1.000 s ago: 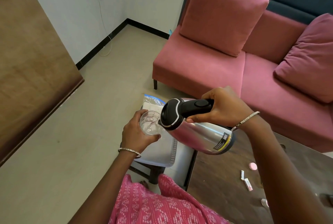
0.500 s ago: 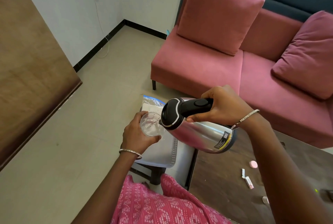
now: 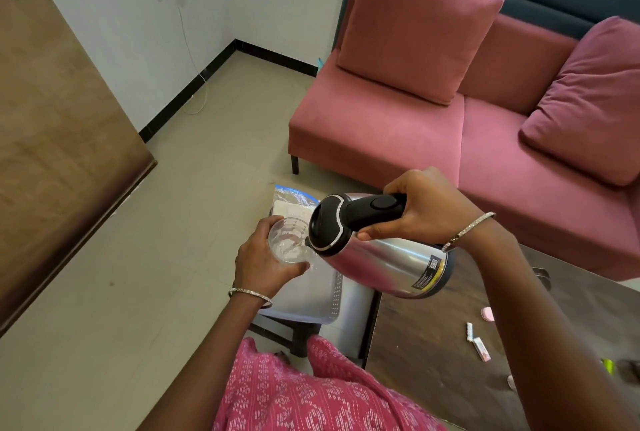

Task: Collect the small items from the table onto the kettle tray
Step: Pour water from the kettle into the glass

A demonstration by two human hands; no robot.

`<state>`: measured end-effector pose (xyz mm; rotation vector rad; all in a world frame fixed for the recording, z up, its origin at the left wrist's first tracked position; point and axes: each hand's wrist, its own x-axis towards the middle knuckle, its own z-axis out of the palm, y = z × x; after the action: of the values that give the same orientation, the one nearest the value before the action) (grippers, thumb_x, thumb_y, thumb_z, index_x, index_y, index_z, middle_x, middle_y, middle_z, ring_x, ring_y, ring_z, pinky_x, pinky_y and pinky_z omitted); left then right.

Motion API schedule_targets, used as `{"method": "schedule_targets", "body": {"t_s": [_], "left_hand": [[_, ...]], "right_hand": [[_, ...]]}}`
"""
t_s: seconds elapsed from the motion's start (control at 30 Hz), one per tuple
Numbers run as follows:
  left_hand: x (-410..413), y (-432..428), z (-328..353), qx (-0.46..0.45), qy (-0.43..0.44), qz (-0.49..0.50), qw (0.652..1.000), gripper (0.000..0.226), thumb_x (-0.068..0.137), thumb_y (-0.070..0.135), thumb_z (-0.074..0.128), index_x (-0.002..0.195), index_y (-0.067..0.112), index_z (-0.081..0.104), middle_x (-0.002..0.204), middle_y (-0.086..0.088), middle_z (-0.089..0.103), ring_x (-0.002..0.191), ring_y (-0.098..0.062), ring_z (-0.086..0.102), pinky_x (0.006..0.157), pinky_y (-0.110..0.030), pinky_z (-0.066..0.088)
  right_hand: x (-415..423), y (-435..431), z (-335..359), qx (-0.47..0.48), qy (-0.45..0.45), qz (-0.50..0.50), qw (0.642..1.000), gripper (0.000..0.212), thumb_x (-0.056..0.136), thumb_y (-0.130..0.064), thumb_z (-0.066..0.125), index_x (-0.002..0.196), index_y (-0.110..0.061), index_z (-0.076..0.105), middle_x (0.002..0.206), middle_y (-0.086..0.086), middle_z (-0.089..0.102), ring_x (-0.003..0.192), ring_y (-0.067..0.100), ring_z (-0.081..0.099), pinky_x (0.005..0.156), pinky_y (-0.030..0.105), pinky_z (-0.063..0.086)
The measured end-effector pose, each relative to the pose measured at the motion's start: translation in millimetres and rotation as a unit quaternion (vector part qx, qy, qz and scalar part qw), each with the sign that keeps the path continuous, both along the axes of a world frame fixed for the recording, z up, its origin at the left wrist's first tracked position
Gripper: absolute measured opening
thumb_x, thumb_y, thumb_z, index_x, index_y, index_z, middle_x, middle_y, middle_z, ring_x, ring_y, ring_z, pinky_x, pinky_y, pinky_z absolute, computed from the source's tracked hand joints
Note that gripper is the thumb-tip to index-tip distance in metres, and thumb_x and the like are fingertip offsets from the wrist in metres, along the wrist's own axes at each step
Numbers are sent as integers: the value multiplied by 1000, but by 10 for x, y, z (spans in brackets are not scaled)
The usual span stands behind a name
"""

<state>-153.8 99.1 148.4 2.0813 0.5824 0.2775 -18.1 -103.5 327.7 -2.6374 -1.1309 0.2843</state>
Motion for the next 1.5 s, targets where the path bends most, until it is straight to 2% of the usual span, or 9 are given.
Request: {"method": "schedule_targets", "body": {"t_s": [0.6, 1.07, 1.5], "left_hand": [[21, 42, -17, 3, 8, 0, 1000, 90, 42, 41, 92, 121, 30, 49, 112, 8, 66, 95, -20, 64, 81, -38, 57], [31, 87, -32, -1, 9, -1, 1000, 91, 42, 40, 93, 121, 27, 50, 114, 6, 66, 95, -21, 65, 80, -36, 57], [19, 115, -48, -2, 5, 6, 1000, 90, 42, 40, 93, 121, 28, 51, 116, 7, 66, 96, -20, 65, 82, -36, 57]], "right_hand": [[64, 25, -38, -3, -11, -5, 1000, 67, 50, -77, 72, 46, -18, 42, 41, -1, 31, 47, 17, 28, 42, 23, 19], [37, 85, -49, -7, -6, -4, 1000, 67, 52, -76, 74, 51, -13, 50, 43, 0, 35, 47, 17, 26, 43, 25, 22], [35, 100, -58, -11, -4, -7, 1000, 67, 51, -77, 72, 48, -15, 46, 42, 1, 33, 46, 17, 24, 44, 29, 23]]}}
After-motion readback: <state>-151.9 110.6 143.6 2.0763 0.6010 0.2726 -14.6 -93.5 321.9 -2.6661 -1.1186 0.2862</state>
